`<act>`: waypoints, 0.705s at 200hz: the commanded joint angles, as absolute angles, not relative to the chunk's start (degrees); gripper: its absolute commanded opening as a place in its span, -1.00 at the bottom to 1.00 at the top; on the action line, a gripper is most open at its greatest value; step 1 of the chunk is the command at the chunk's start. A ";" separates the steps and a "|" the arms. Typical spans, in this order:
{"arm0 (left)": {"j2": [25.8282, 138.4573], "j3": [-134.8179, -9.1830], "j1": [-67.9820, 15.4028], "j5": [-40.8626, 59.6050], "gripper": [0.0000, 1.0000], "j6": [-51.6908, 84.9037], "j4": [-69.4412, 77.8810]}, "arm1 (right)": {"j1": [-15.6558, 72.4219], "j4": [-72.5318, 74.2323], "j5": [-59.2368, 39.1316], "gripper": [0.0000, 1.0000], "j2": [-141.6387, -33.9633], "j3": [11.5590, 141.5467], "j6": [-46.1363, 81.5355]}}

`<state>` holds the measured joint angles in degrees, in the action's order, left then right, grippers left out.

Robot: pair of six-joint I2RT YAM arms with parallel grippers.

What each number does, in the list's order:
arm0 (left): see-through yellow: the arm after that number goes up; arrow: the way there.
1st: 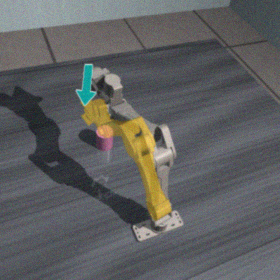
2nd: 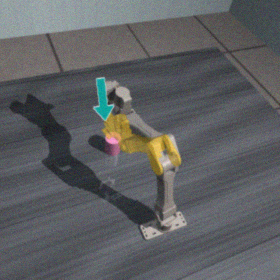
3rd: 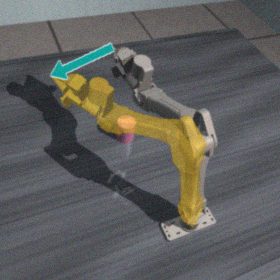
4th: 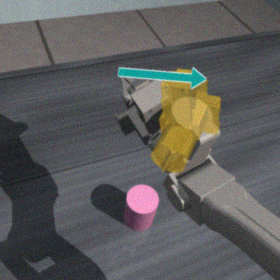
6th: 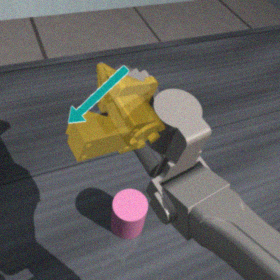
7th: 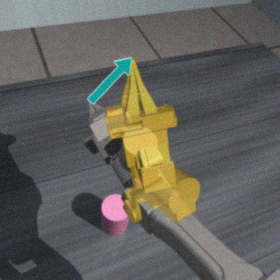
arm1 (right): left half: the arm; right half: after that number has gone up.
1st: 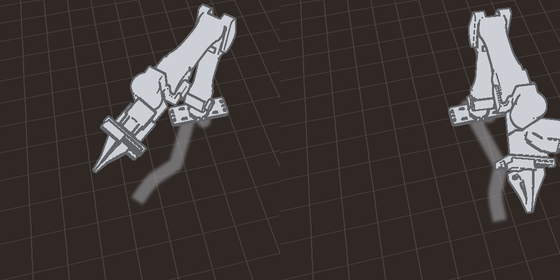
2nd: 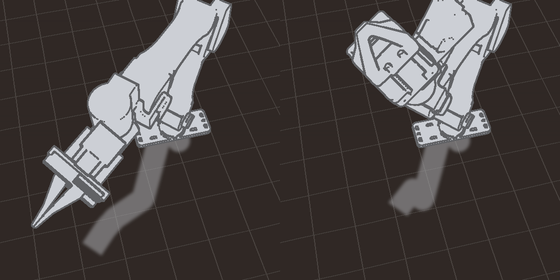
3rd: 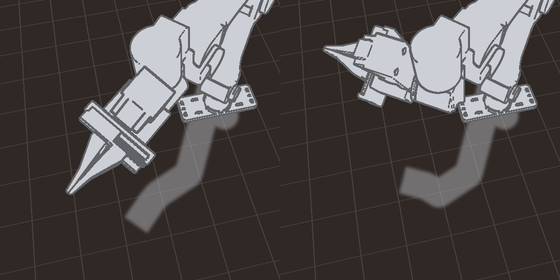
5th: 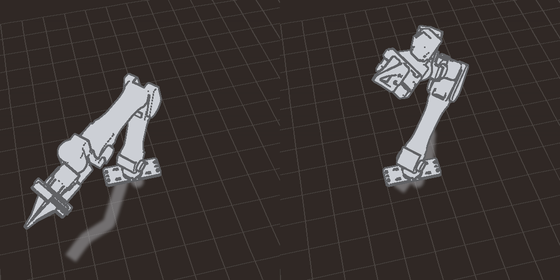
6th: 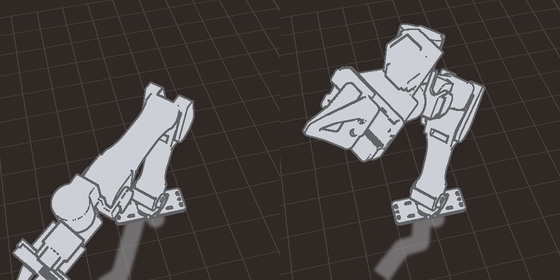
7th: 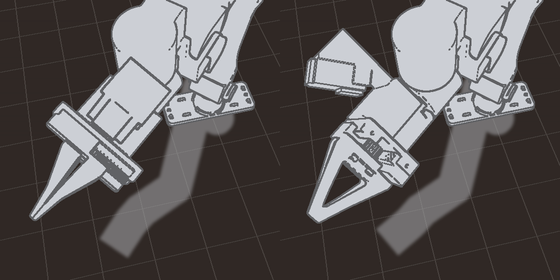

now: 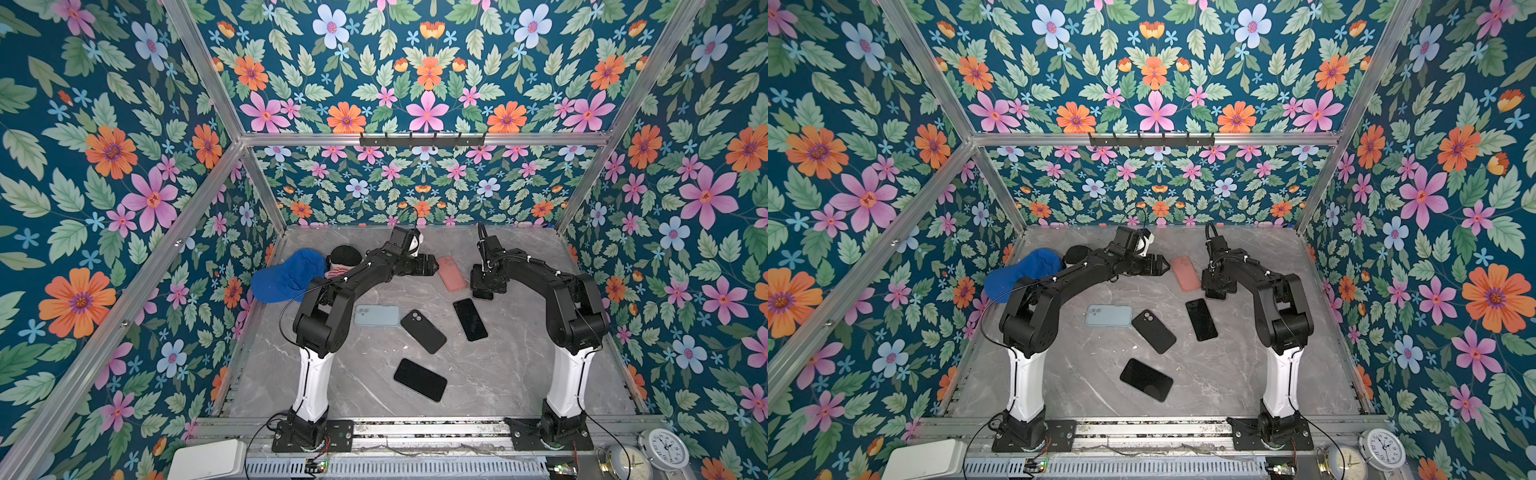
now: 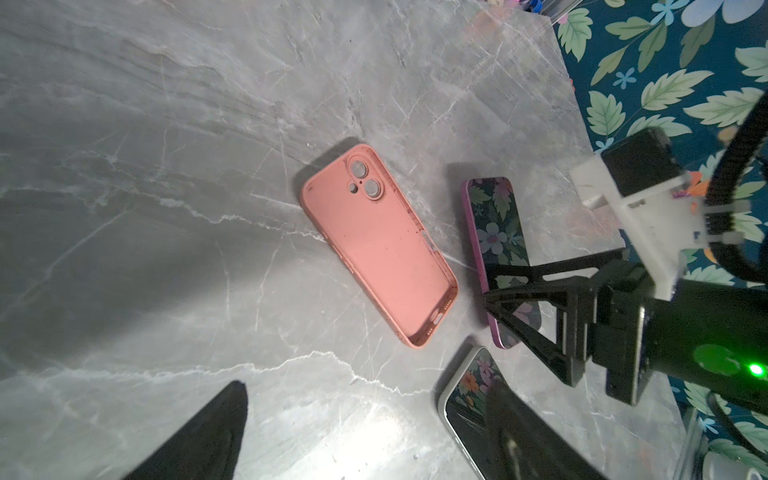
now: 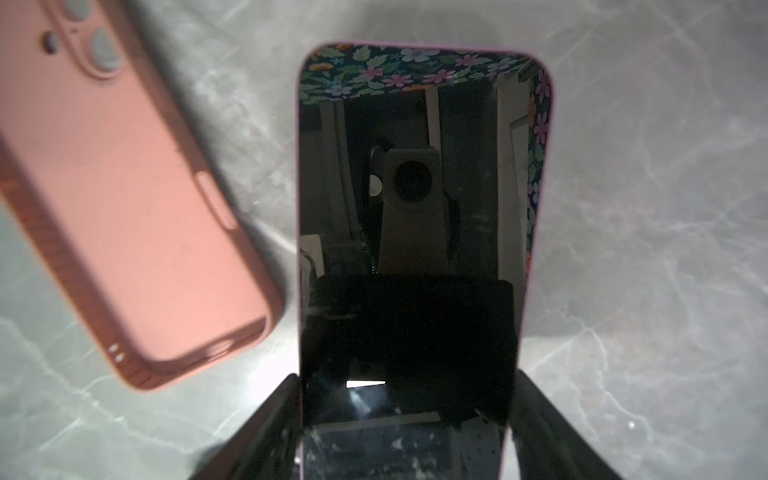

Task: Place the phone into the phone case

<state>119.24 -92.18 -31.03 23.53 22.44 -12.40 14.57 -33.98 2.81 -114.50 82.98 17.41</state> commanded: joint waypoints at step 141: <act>129.03 -101.74 -32.61 36.63 0.41 30.59 -5.44 | 18.61 -20.19 -9.76 -0.15 -106.09 71.96 9.58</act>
<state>128.11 -100.75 -32.56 32.73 28.47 -9.41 18.17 -23.62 -7.75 -106.96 72.77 10.35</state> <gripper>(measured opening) 0.723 0.716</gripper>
